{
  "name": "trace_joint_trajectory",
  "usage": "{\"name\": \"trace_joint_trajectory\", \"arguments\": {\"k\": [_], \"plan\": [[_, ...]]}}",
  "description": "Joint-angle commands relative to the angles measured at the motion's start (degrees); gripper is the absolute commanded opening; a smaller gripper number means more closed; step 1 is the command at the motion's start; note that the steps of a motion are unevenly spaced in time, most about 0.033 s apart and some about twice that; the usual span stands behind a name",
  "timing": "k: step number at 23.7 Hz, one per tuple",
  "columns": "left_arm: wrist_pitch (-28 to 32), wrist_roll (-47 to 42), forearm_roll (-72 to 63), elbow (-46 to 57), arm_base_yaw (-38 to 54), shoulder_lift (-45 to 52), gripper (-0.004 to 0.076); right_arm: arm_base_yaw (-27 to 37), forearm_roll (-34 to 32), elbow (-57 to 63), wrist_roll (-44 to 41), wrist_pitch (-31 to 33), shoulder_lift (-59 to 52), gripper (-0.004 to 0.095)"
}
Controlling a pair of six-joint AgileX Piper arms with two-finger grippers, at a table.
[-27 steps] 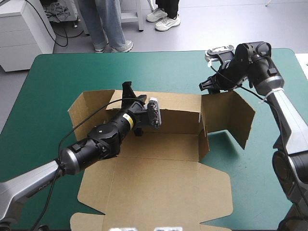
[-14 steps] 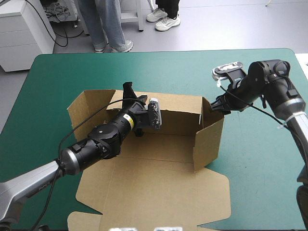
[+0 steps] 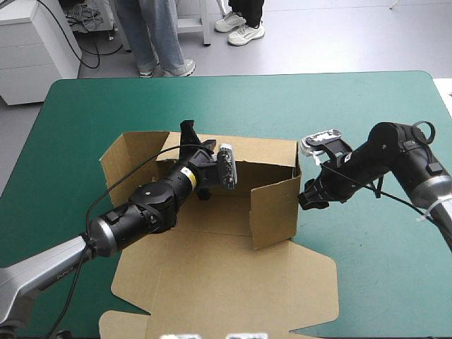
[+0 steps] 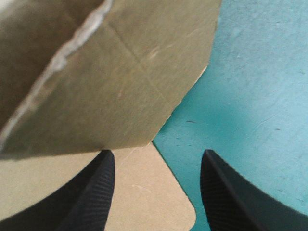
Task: Fold the box
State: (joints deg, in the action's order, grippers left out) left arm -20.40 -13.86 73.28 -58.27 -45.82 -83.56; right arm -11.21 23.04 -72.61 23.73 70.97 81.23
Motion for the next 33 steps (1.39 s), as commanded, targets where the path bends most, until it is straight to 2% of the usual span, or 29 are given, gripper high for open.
{"name": "trace_joint_trajectory", "arguments": {"k": [1, 4, 9, 11, 13, 14, 15, 18, 20, 24, 27, 30, 33], "plan": [[-1.55, -1.0, -1.86, -1.0, -0.09, 1.57, -0.0002, 0.37, 4.54, 0.51, 2.47, -0.27, -3.57, 0.048], [-1.22, -0.49, -1.86, -1.0, -0.09, 1.57, -0.0002, 0.37, 7.27, 2.28, 2.89, -2.23, -5.53, 0.0469], [-0.99, -0.49, -1.86, -1.0, -0.09, 0.8, -0.0002, 0.37, 9.8, 6.23, 3.16, -10.55, -9.01, 0.0469], [-0.99, -0.49, -1.86, -1.0, -0.09, 0.67, -0.0002, -1.67, 8.94, 8.65, 2.05, -13.91, -9.53, 0.0463], [-0.99, -0.49, -1.86, -1.0, -0.09, 0.67, -0.0002, -6.9, 5.54, 11.39, -0.43, -20.38, -9.53, 0.043], [-1.24, -0.49, -1.86, -1.0, -0.09, 0.67, -0.0002, -11.32, 0.82, 12.56, -5.2, -26.34, -9.53, 0.0422], [-1.35, -0.49, -1.86, -1.0, -0.09, 0.67, -0.0002, -12.95, -1.84, 12.69, -8.35, -28.22, -9.53, 0.0422], [-1.47, -0.49, -1.86, -1.0, -0.09, 0.67, -0.0002, -17.44, -14.21, 12.66, -21.38, -31.79, -9.53, 0.0423], [-1.61, -0.49, -1.86, -1.0, -0.09, 0.67, -0.0002, -20.86, -26.83, 12.66, -35.75, -34.77, -9.53, 0.0423], [-1.36, -0.49, -2.06, -1.0, -0.09, 0.67, -0.0002, -23.29, -41.25, 12.66, -52.82, -36.97, -9.53, 0.0419], [-0.78, -0.49, -2.06, -1.0, -0.09, 0.67, -0.0002, -25.25, -46.4, 12.66, -57.09, -39.35, -8.97, 0.0417], [-0.36, -0.49, -2.06, -1.0, -0.09, 0.67, -0.0002, -25.99, -46.11, 12.66, -56.72, -43.11, -7.87, 0.0417], [-0.19, -0.49, -2.06, -1.0, -0.09, 0.67, -0.0002, -25.99, -44.69, 12.66, -56.86, -43.24, -6.45, 0.0411]]}}
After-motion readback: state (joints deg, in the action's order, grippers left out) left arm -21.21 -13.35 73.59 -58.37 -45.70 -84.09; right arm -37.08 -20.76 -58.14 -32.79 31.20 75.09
